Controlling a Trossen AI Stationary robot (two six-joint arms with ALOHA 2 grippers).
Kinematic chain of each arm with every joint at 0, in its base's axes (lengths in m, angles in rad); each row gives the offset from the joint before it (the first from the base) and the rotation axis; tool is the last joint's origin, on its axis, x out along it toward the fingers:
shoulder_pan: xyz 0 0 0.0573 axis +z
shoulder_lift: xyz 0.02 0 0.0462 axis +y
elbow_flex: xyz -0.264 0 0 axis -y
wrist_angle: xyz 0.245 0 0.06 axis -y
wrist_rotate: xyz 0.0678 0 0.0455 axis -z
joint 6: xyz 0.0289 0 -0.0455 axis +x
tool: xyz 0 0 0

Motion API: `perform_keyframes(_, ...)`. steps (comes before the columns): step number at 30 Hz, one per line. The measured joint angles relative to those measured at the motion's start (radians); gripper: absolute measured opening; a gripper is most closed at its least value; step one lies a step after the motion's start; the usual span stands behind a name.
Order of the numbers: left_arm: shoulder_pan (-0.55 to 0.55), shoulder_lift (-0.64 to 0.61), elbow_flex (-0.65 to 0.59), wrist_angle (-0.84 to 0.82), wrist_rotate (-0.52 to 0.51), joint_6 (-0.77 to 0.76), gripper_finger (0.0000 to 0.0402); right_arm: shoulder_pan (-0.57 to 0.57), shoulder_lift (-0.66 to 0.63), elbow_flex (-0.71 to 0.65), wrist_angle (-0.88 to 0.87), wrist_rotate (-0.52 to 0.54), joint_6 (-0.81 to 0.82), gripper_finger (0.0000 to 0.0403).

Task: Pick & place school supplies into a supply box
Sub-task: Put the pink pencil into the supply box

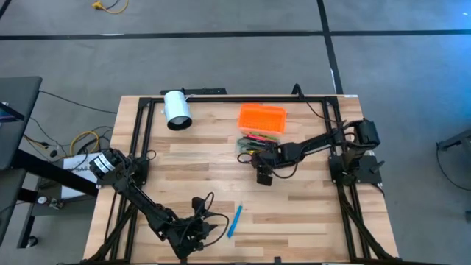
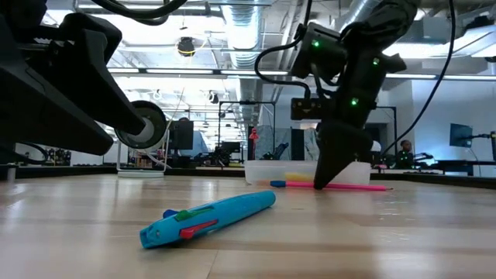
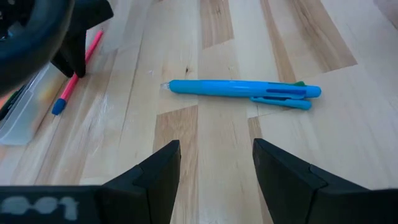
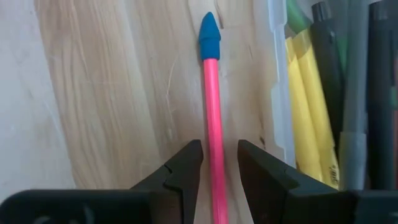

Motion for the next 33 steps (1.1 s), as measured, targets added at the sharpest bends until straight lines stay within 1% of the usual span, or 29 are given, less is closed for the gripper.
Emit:
perform_keyframes(3, 0.0, 0.0, 0.0, 0.0, 0.0, 0.0, 0.0192, -0.003, 0.0, 0.0, 0.001, -0.044, -0.001, 0.0106)
perform_keyframes(8, 0.0, 0.0, 0.0, 0.0, 0.0, -0.002, 0.0192, 0.008, 0.0, 0.0, 0.003, -0.078, 0.009, 0.0092)
perform_keyframes(15, 0.0, 0.0, 0.0, 0.0, 0.002, -0.008, 0.0192, 0.063, 0.0, 0.0, 0.002, -0.071, 0.018, 0.0072)
perform_keyframes(22, 0.0, 0.0, 0.0, 0.0, 0.003, -0.008, 0.0192, 0.117, 0.0, 0.0, 0.0, -0.07, 0.061, 0.007)
perform_keyframes(28, 0.0, 0.0, 0.0, 0.0, 0.003, -0.009, 0.0192, 0.126, 0.0, 0.0, -0.004, -0.088, 0.118, 0.0068)
perform_keyframes(31, 0.0, 0.0, 0.0, 0.0, 0.003, -0.009, 0.0192, 0.128, 0.0, 0.002, -0.012, -0.123, 0.113, 0.0049)
perform_keyframes(33, 0.0, 0.0, 0.0, 0.0, 0.003, -0.009, 0.0192, 0.139, -0.001, 0.002, -0.015, -0.125, 0.092, 0.0022)
